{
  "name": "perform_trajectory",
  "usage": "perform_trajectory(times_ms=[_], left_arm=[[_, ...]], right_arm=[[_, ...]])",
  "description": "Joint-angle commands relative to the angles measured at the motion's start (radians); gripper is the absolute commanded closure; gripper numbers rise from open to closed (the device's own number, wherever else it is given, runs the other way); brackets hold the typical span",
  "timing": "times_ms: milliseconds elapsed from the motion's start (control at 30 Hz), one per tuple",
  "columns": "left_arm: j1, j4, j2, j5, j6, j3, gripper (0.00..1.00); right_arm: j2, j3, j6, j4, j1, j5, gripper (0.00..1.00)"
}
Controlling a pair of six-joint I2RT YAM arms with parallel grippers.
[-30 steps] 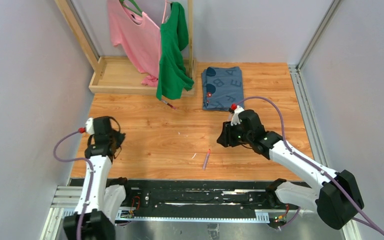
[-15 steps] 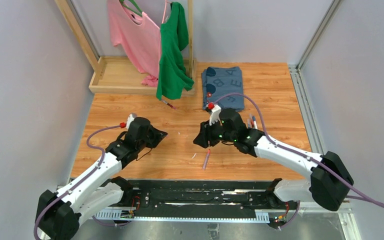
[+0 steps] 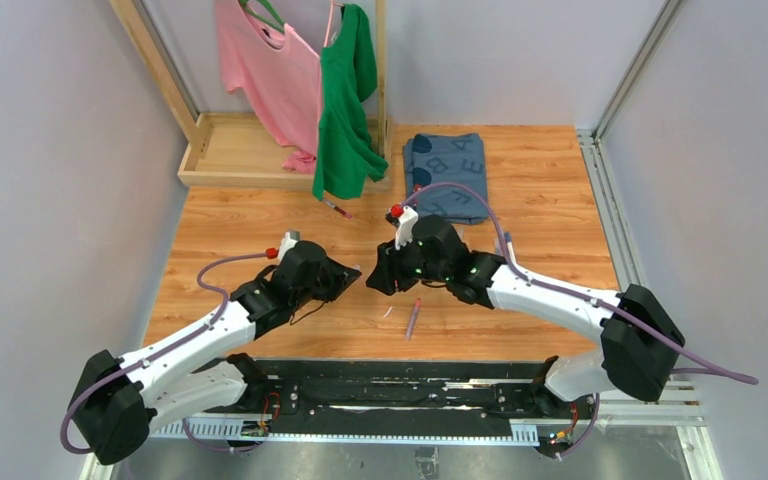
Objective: Insert the pens into the pen caps
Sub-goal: Pick up the pen cap at the corner of the board.
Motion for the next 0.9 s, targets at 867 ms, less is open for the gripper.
perform_trajectory(times_ms=[867], left_arm=[[-0.269, 0.386, -0.137, -0.079, 0.827, -0.174, 1.0]], right_arm=[[-0.304, -0.252, 0.142, -0.091, -0.252, -0.236, 0.51]])
